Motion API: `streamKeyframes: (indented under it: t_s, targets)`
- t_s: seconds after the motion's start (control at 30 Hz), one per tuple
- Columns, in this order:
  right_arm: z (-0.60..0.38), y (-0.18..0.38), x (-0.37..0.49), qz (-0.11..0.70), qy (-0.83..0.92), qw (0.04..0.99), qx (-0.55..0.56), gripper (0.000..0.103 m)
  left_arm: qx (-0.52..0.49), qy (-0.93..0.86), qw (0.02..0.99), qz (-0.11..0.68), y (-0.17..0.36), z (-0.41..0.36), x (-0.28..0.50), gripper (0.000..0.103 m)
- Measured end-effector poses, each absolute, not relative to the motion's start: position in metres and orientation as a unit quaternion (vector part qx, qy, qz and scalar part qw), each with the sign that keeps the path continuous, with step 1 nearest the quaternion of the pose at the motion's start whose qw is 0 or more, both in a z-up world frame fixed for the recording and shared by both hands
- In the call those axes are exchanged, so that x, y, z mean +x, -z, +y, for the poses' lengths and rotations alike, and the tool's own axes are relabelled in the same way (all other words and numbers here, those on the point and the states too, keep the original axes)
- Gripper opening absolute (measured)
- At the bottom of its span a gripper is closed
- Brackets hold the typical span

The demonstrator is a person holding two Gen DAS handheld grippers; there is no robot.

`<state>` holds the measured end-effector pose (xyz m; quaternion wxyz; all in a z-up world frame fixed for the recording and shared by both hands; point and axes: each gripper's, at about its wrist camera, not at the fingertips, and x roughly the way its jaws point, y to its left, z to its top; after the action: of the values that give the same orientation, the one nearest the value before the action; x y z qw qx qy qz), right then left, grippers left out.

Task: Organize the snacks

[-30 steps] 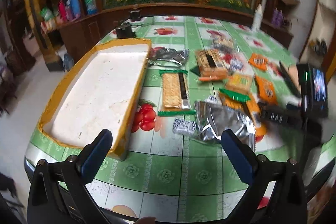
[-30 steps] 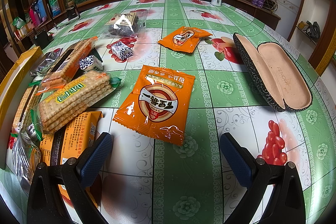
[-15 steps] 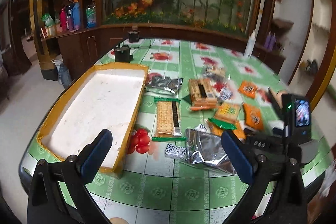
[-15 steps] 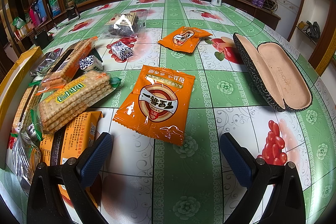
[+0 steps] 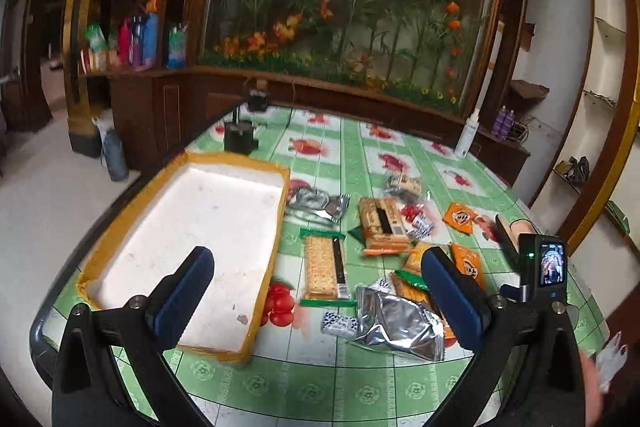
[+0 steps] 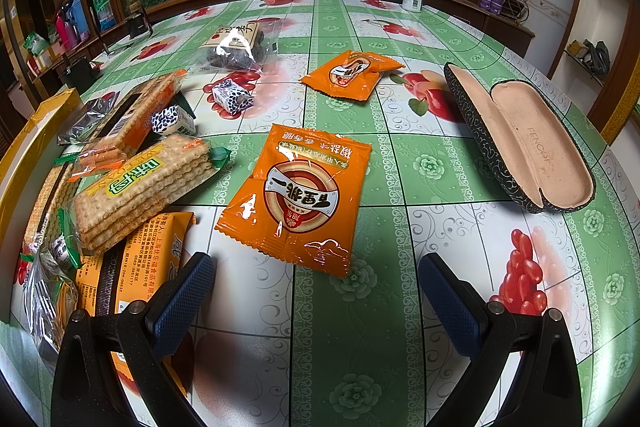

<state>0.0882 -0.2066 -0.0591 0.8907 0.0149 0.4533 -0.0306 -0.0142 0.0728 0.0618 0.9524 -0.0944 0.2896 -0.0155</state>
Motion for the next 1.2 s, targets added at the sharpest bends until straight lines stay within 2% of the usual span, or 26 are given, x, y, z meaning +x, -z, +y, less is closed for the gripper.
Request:
streamKeyframes:
  t_s: [0.1, 0.27, 0.47, 0.5, 0.53, 0.6, 0.73, 0.87, 0.93, 1.03, 1.2]
  targets:
    - [-0.207, 0.059, 0.088, 0.453, 0.031, 0.891, 0.015, 0.102, -0.075, -0.019, 0.948, 0.307, -0.055, 0.080, -0.010, 0.103]
    - [-0.206, 0.059, 0.088, 0.457, 0.030, 0.889, 0.016, 0.102, -0.083, -0.006, 0.962, 0.261, -0.057, 0.096, -0.022, 0.103]
    - [-0.207, 0.056, 0.087, 0.496, 0.007, 0.869, 0.002, 0.102, -0.099, 0.012, 0.949, 0.298, -0.061, 0.109, -0.006, 0.103]
    - [-0.211, 0.055, 0.087, 0.499, 0.013, 0.867, 0.003, 0.093, -0.102, 0.013, 0.950, 0.294, -0.061, 0.110, -0.007, 0.103]
    - [-0.213, 0.047, 0.081, 0.491, 0.020, 0.871, 0.003, 0.088, -0.105, 0.013, 0.952, 0.287, -0.062, 0.113, -0.009, 0.103]
    - [-0.215, 0.029, 0.068, 0.458, 0.018, 0.889, 0.010, 0.087, -0.110, 0.019, 0.952, 0.286, -0.061, 0.118, -0.004, 0.103]
    - [-0.219, -0.009, 0.056, 0.402, -0.013, 0.914, 0.050, 0.087, -0.108, 0.049, 0.935, 0.335, -0.058, 0.115, 0.021, 0.103]
    - [-0.222, -0.024, 0.067, 0.376, -0.026, 0.924, 0.064, 0.083, -0.138, 0.096, 0.919, 0.356, -0.064, 0.113, 0.037, 0.103]
    - [-0.226, -0.026, 0.080, 0.375, -0.027, 0.924, 0.070, 0.081, -0.146, 0.104, 0.914, 0.365, -0.067, 0.112, 0.047, 0.103]
    - [-0.235, -0.021, 0.099, 0.390, -0.035, 0.915, 0.099, 0.072, -0.143, 0.116, 0.907, 0.378, -0.068, 0.100, 0.071, 0.103]
    - [-0.218, -0.005, 0.143, 0.417, -0.084, 0.899, 0.102, 0.069, -0.167, 0.156, 0.875, 0.427, -0.051, 0.076, 0.124, 0.103]
